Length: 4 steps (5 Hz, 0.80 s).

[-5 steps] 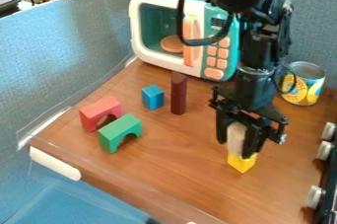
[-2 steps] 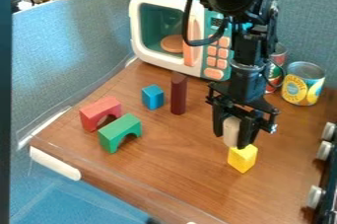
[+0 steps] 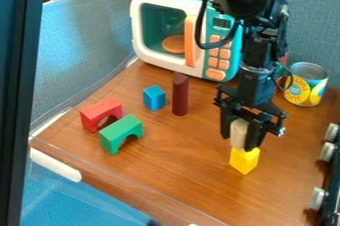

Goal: Put the cylinder on top of the yellow cube

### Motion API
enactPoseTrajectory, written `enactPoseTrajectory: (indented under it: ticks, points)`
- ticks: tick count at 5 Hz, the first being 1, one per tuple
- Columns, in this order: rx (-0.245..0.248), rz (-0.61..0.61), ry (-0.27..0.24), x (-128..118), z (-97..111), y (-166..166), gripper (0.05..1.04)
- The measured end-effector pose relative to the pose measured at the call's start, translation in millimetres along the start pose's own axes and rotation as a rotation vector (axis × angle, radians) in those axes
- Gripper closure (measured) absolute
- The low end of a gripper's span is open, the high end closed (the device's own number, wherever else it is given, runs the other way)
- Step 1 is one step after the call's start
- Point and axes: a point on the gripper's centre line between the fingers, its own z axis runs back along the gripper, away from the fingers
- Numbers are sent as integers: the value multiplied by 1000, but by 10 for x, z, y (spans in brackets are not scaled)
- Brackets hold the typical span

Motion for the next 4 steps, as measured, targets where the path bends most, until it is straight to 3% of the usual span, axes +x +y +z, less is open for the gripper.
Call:
enactPoseTrajectory:
  ticks: [2, 3, 4]
  points:
    - [7, -22, 4, 11, -3, -86, 513]
    - [4, -30, 44, 17, -128, -98, 513]
    - [1, -30, 51, 81, -138, -96, 513]
